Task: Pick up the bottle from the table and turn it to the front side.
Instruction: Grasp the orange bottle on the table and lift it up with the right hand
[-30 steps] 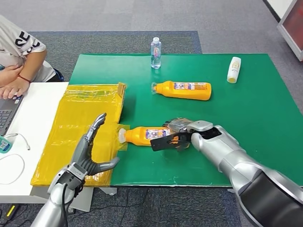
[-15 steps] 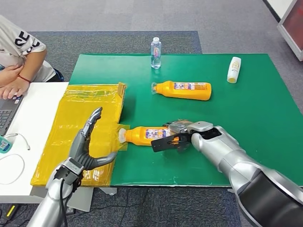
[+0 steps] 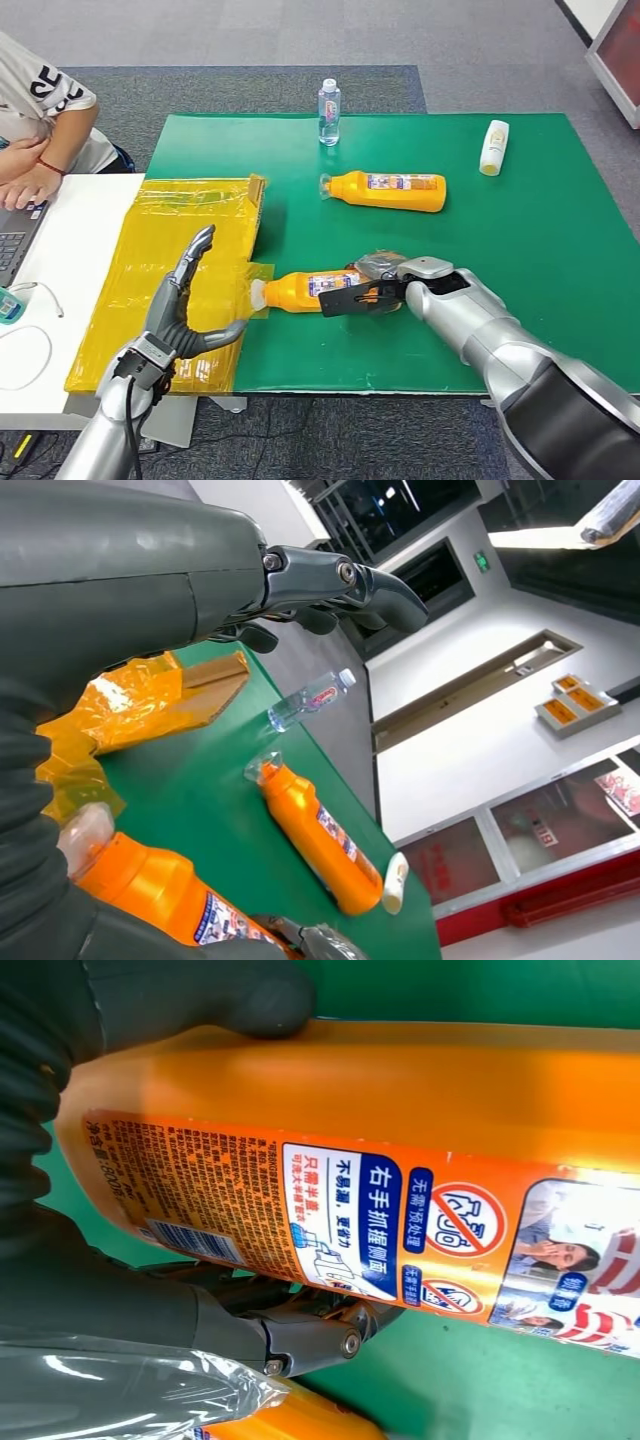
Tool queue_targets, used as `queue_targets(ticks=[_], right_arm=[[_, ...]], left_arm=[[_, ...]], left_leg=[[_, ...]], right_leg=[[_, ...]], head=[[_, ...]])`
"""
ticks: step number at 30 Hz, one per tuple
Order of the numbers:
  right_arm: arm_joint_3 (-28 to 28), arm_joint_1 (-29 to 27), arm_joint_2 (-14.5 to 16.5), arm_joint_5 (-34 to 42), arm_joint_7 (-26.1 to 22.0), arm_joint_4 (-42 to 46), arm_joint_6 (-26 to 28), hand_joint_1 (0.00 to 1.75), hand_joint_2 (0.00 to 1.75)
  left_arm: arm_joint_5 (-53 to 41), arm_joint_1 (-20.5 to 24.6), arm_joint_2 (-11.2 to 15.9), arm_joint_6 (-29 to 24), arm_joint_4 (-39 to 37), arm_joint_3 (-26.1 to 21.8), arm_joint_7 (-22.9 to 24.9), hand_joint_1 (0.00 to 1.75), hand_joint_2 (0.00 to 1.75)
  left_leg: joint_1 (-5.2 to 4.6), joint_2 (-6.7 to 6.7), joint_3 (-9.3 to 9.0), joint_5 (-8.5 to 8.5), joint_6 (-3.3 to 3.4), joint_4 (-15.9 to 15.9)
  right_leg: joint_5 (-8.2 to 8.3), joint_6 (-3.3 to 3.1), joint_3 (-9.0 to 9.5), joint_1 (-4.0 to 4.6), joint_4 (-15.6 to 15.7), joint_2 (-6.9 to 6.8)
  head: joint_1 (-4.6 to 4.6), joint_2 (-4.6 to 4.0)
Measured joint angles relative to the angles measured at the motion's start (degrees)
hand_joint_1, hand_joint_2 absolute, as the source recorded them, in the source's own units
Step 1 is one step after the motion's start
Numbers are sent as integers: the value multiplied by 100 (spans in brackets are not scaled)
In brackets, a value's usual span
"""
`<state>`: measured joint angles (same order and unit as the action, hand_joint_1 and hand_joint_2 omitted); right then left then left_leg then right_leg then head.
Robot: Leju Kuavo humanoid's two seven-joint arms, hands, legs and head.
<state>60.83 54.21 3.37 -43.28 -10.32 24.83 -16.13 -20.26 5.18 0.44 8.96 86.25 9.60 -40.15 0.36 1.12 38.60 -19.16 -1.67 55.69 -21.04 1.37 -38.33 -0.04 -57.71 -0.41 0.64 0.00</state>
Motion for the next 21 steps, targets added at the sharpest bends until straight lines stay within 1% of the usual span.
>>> queue_targets(ticks=[8, 12, 13, 15, 18, 21], right_arm=[[-90, -42, -8, 154, -9, -12, 75, 175, 175], [-288, -159, -110, 476, -181, -21, 295, 175, 175], [-375, -209, -170, 633, -294, -20, 350, 175, 175], [-627, -349, -351, 1105, -669, 2, 371, 175, 175], [-1149, -672, -730, 1971, -1409, 149, 226, 175, 175], [-1748, -1120, -1093, 2703, -1892, 465, 90, 175, 175]], left_arm=[[1, 1, 11, -1, -4, 0, 0, 0, 175], [32, -3, 15, -28, -10, 0, 0, 0, 175], [50, -8, 19, -35, -10, 0, 0, 0, 175], [99, -23, 32, -50, -11, 1, 0, 0, 175], [193, -52, 67, -97, -11, 3, 0, 0, 175], [227, -116, 117, -149, -11, 4, 0, 0, 175]], left_leg=[[0, 0, 0, 0, 0, 0], [0, 0, 0, 0, 0, 0], [0, -1, 0, 0, 1, 0], [0, -6, 2, 0, 1, 1], [0, -19, 8, -1, 4, 1], [-1, -23, 14, -6, 10, 1]], right_leg=[[0, 0, 0, 0, 0, 0], [0, 0, 0, 0, 1, -1], [0, 1, 1, 0, 1, -2], [0, 1, 1, -1, 2, -8], [-1, 6, 3, -2, 2, -21], [-3, 8, 2, -5, 4, -26]], head=[[0, 0], [1, 0], [1, 0], [1, 0], [0, 0], [-1, 0]])
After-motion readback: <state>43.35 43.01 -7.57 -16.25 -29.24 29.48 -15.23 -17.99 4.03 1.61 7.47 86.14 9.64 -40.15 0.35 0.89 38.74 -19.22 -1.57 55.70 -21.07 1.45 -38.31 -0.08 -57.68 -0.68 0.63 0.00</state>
